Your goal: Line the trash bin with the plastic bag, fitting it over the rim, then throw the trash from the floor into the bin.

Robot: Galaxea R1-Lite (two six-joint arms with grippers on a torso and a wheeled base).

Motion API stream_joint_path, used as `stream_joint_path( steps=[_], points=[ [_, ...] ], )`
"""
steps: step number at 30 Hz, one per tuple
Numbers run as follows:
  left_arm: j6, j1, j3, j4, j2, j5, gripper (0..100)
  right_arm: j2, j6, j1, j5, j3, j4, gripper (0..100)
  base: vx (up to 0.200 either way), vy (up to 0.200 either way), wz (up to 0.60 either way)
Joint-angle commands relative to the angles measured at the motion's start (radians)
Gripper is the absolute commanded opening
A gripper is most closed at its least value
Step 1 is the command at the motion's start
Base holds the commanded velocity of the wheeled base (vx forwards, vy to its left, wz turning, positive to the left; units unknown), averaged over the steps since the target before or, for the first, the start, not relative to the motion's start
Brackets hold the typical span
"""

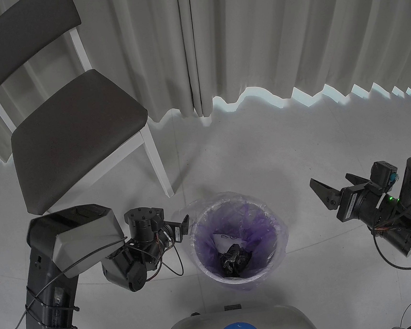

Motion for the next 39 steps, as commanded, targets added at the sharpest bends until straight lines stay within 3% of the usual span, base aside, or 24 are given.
stream_joint_path(
  steps=[1, 8, 13, 21, 25, 33, 37, 39],
  points=[
    [0.000, 0.008, -0.085, 0.044, 0.095, -0.022, 100, -0.062, -0.001, -0.007, 0.008, -0.002, 0.011, 100, 0.000, 0.000, 0.00],
    [0.003, 0.014, -0.199, 0.126, 0.146, -0.091, 100, -0.057, 0.002, -0.011, 0.029, 0.009, 0.013, 100, 0.000, 0.000, 0.00],
    [0.017, 0.012, -0.217, 0.169, 0.163, -0.091, 100, -0.047, 0.003, -0.033, 0.044, 0.009, 0.013, 100, 0.000, 0.000, 0.00],
    [0.033, 0.028, -0.263, 0.187, 0.189, -0.063, 100, -0.025, 0.006, -0.054, 0.063, 0.017, 0.011, 100, 0.000, 0.000, 0.00],
    [0.034, 0.057, -0.246, 0.153, 0.174, 0.003, 100, -0.017, 0.006, -0.074, 0.075, 0.018, 0.013, 100, 0.000, 0.000, 0.00],
    [0.039, 0.111, 0.007, 0.090, -0.006, 0.003, 100, -0.011, -0.001, -0.090, 0.084, 0.035, 0.028, 100, 0.000, 0.000, 0.00],
    [0.103, 0.121, 0.280, 0.001, -0.147, -0.120, 100, -0.021, -0.004, -0.090, 0.087, 0.035, 0.076, 100, 0.000, 0.000, 0.00],
    [0.122, 0.124, 0.326, -0.019, -0.165, -0.153, 100, -0.022, -0.004, -0.090, 0.087, 0.035, 0.083, 100, 0.000, 0.000, 0.00]
  ],
)
